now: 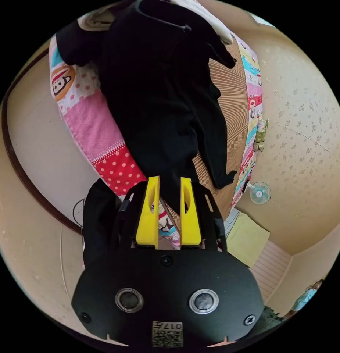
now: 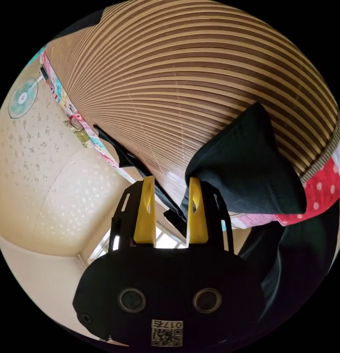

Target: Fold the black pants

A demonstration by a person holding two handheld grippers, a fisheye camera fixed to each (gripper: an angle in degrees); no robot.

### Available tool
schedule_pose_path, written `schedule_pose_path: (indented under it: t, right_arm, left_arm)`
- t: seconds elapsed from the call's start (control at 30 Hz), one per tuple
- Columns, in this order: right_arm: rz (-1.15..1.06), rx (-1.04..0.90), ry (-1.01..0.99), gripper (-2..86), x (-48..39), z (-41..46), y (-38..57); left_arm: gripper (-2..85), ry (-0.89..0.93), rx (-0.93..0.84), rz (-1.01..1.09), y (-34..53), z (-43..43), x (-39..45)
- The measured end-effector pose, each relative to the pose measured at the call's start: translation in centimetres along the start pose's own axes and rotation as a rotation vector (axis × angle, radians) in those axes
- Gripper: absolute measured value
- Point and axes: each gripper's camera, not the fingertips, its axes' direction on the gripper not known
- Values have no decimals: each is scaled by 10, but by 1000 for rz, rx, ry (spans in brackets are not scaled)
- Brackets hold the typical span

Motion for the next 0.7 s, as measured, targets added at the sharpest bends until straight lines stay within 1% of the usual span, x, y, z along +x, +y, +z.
schedule_pose_path:
  t: [0.07, 0.13, 0.2, 0.23, 0.27, 0.3, 0.33, 0.4, 0.43, 0.5, 0.53, 0.6, 0.63, 0.67, 0.7]
  right_arm:
    - [-55, -54, 100, 44, -25, -5, -4]
    - [-187, -98, 75, 30, -60, -13, -1]
    - [-465, -192, -38, 21, -119, -30, 24]
    - [-534, -213, -55, 20, -132, -37, 36]
    - [-653, -229, -60, 18, -153, -55, 61]
    - [-736, -212, -55, 17, -165, -78, 87]
    - [-767, -195, -58, 17, -168, -92, 99]
    - [-808, -94, -20, 15, -161, -144, 128]
    - [-794, -59, 10, 14, -155, -156, 131]
    - [-615, 71, 145, 13, -118, -197, 122]
    - [-550, 95, 176, 12, -107, -206, 117]
    - [-236, 171, 264, 8, -56, -237, 103]
    - [-161, 197, 253, 7, -46, -244, 103]
    - [-69, 249, 195, 6, -34, -255, 110]
    - [-68, 264, 115, 5, -32, -259, 115]
  left_arm:
    - [89, 15, 4, 2, -10, -26, 9]
    - [89, 34, 22, 1, -15, -49, 11]
    - [89, 42, 55, -7, -18, -75, 11]
    - [90, 34, 84, -18, -19, -93, 9]
    - [94, 17, 114, -30, -20, -111, 7]
    - [97, 5, 125, -38, -20, -119, 6]
    - [104, -16, 135, -44, -22, -133, 4]
    - [113, -41, 117, -32, -28, -146, 4]
    - [115, -44, 88, -11, -32, -150, 5]
    - [114, -49, 41, 27, -36, -153, 9]
    - [113, -63, 13, 48, -38, -153, 13]
    - [111, -82, -29, 71, -41, -153, 19]
    - [109, -82, -54, 82, -42, -154, 24]
    - [108, -73, -74, 96, -42, -154, 30]
    - [106, -68, -83, 106, -43, -155, 34]
